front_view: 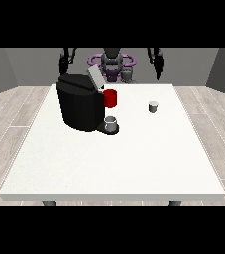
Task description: Insert the coffee pod into the coffee machine and close the lid
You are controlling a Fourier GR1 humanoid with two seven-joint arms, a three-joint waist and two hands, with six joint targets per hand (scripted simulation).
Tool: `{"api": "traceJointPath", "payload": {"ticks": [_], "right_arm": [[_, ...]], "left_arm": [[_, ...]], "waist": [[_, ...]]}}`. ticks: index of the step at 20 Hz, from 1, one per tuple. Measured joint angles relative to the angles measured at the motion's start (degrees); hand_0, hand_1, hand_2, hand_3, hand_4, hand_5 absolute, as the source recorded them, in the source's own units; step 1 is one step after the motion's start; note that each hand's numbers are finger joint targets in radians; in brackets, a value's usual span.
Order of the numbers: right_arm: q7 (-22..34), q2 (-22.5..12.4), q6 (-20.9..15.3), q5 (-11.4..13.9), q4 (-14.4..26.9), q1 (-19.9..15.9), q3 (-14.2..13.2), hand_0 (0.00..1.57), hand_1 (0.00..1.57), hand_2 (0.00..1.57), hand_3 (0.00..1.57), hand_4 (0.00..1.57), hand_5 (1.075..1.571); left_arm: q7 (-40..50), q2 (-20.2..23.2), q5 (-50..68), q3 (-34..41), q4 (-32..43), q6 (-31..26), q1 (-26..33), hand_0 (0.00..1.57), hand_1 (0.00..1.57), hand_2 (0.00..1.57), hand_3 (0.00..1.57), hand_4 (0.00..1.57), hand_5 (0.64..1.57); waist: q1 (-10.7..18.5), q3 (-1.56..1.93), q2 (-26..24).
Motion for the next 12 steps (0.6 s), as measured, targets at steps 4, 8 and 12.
{"api": "traceJointPath", "payload": {"ticks": [4, 8, 12], "right_arm": [[-0.8, 0.8, -0.2, 0.5, 0.9, -1.2, 0.1, 0.00, 0.00, 0.00, 0.00, 0.00, 1.571], [-2.2, 1.2, -3.5, 2.6, 2.0, -2.3, -1.1, 0.00, 0.00, 0.00, 0.00, 0.00, 1.571], [-2.0, 2.3, -7.6, 6.6, 0.3, -2.5, 0.3, 0.00, 0.00, 0.00, 0.00, 0.00, 1.571]], "left_arm": [[-4.0, 2.6, -1.1, 0.3, 2.3, -3.2, -0.1, 0.00, 0.00, 0.00, 0.00, 0.00, 1.571], [-6.6, 7.7, -3.9, -0.7, 1.4, -7.3, 0.0, 0.00, 0.00, 0.00, 0.00, 0.00, 1.571], [-10.5, 12.1, -6.8, 0.4, 4.6, -9.4, -0.8, 0.00, 0.00, 0.00, 0.00, 0.00, 1.571]], "waist": [[0.1, 0.48, 0.2], [0.8, 0.65, -0.1], [-1.1, 0.70, 0.4]]}}
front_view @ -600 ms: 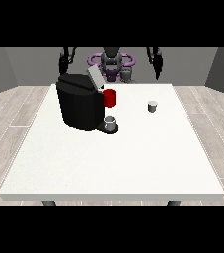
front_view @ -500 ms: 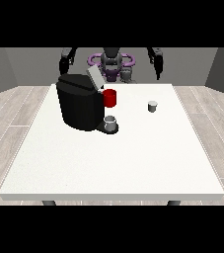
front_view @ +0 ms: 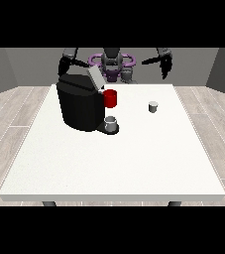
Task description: Insert the coffee pod into the coffee machine and close the lid
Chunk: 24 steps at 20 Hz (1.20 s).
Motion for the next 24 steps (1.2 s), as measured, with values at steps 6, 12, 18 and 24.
{"api": "traceJointPath", "payload": {"ticks": [6, 12, 18, 24], "right_arm": [[1.0, 0.6, -1.4, 2.4, -1.0, -3.1, 1.4, 0.00, 0.00, 0.00, 0.00, 0.00, 1.571], [1.0, 2.3, -1.8, 3.5, -1.2, -6.5, 3.7, 0.00, 0.00, 0.00, 0.00, 0.00, 1.571], [3.7, 3.0, -3.1, 5.5, -1.4, -9.3, 5.1, 0.00, 0.00, 0.00, 0.00, 0.00, 1.571], [5.3, 4.1, -2.9, 4.7, 0.0, -11.1, 5.3, 0.00, 0.00, 0.00, 0.00, 0.00, 1.571]], "left_arm": [[2.2, 5.5, -3.8, 2.2, 6.0, -2.0, -6.8, 0.00, 0.00, 0.00, 0.00, 0.00, 1.571], [3.2, 10.4, -7.3, 3.8, 13.6, -4.0, -14.4, 0.00, 0.00, 0.00, 0.00, 0.00, 1.571], [0.9, 11.7, -12.0, 3.5, 22.6, -3.0, -19.4, 0.00, 0.00, 0.00, 0.00, 0.00, 1.571], [-0.3, 11.3, -17.3, 2.1, 30.1, -1.3, -23.5, 0.00, 0.00, 0.42, 0.00, 0.00, 1.571]], "waist": [[-3.1, 0.04, 3.1], [-6.3, 0.05, 8.1], [-8.1, 0.02, 12.4], [-8.2, 0.04, 13.5]]}}
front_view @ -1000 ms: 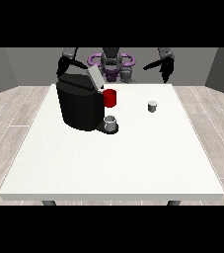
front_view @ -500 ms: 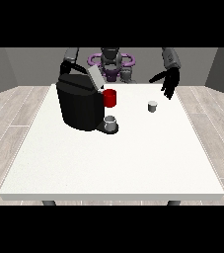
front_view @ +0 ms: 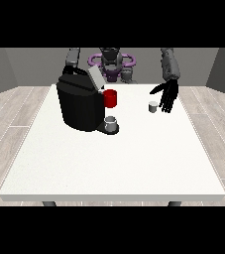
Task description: Insert the coffee pod into the coffee machine and close the lid
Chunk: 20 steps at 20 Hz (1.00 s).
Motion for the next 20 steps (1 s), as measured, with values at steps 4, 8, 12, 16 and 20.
{"api": "traceJointPath", "payload": {"ticks": [4, 8, 12, 16, 20], "right_arm": [[-0.6, 0.4, -0.6, 0.2, 2.8, -0.9, -0.1, 0.00, 0.00, 0.00, 0.00, 0.00, 1.571], [-0.2, -0.1, -0.5, 0.0, 4.9, -2.5, -0.5, 0.00, 0.00, 0.00, 0.00, 0.00, 1.571], [0.0, -0.6, 0.4, -0.3, 5.8, -3.3, -1.0, 0.00, 0.00, 0.00, 0.00, 0.00, 1.571], [-1.5, -0.2, 0.9, -1.1, 7.2, -3.9, -1.5, 0.00, 0.00, 0.00, 0.00, 0.00, 1.571], [-2.8, -0.7, 1.8, -1.8, 9.5, -3.7, -2.5, 0.00, 0.00, 0.00, 0.00, 0.00, 1.571]], "left_arm": [[-0.9, -1.8, -3.6, -1.0, 2.8, 3.4, -2.6, 0.95, 0.95, 0.97, 0.66, 0.00, 1.571], [-2.2, -2.7, -7.3, -2.3, 4.8, 6.8, -4.4, 1.07, 1.07, 1.11, 0.91, 0.45, 1.571], [-3.5, -3.7, -12.1, -4.4, 6.7, 11.1, -5.1, 0.92, 0.92, 1.02, 0.84, 0.41, 1.571], [-4.0, -2.8, -16.2, -6.5, 8.9, 11.8, -6.0, 0.87, 0.87, 1.02, 0.88, 0.34, 1.571], [-2.5, -2.4, -20.1, -8.7, 10.6, 10.3, -6.8, 0.75, 0.75, 0.94, 0.81, 0.37, 1.571]], "waist": [[0.9, 0.00, -0.1], [1.4, 0.01, -0.2], [0.9, 0.01, -0.1], [0.8, 0.03, 0.4], [0.8, 0.05, -0.5]]}}
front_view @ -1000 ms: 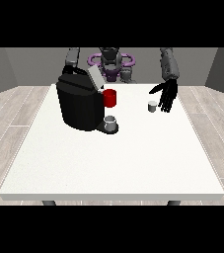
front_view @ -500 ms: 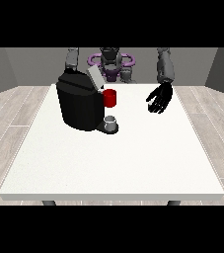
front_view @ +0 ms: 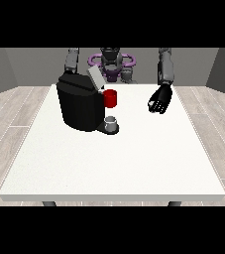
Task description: Insert the coffee pod into the coffee machine and close the lid
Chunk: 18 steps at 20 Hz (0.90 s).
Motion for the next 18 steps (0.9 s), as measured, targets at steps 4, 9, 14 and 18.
{"api": "traceJointPath", "payload": {"ticks": [4, 9, 14, 18], "right_arm": [[-1.1, -0.6, 1.3, -1.3, 1.5, 0.0, -1.3, 0.00, 0.00, 0.00, 0.00, 0.00, 1.571], [-0.5, 0.1, -1.3, 1.3, 2.8, 0.8, -0.7, 0.00, 0.00, 0.00, 0.00, 0.00, 1.571], [0.2, -0.7, -2.0, 2.6, 3.8, 1.5, -1.0, 0.00, 0.00, 0.00, 0.00, 0.00, 1.571], [-0.3, -0.5, -2.6, 3.3, 5.4, 2.3, -1.0, 0.00, 0.00, 0.00, 0.00, 0.00, 1.571]], "left_arm": [[-0.8, 0.4, -2.5, -0.3, 3.0, -0.3, -1.0, 0.79, 0.79, 0.98, 0.87, 0.40, 1.571], [-2.5, -0.6, -4.1, 0.1, 6.0, -0.5, -2.5, 1.15, 1.15, 1.26, 1.16, 0.47, 1.571], [-4.9, -1.6, -2.6, 2.1, 6.8, -1.9, -4.5, 1.43, 1.43, 1.42, 1.35, 0.49, 1.571], [-5.9, -3.3, -0.7, 3.5, 6.4, -4.6, -5.7, 1.42, 1.42, 1.41, 1.33, 0.52, 1.571]], "waist": [[0.1, 0.00, -0.1], [0.3, -0.04, -1.5], [0.7, -0.05, -3.1], [1.4, -0.03, -5.0]]}}
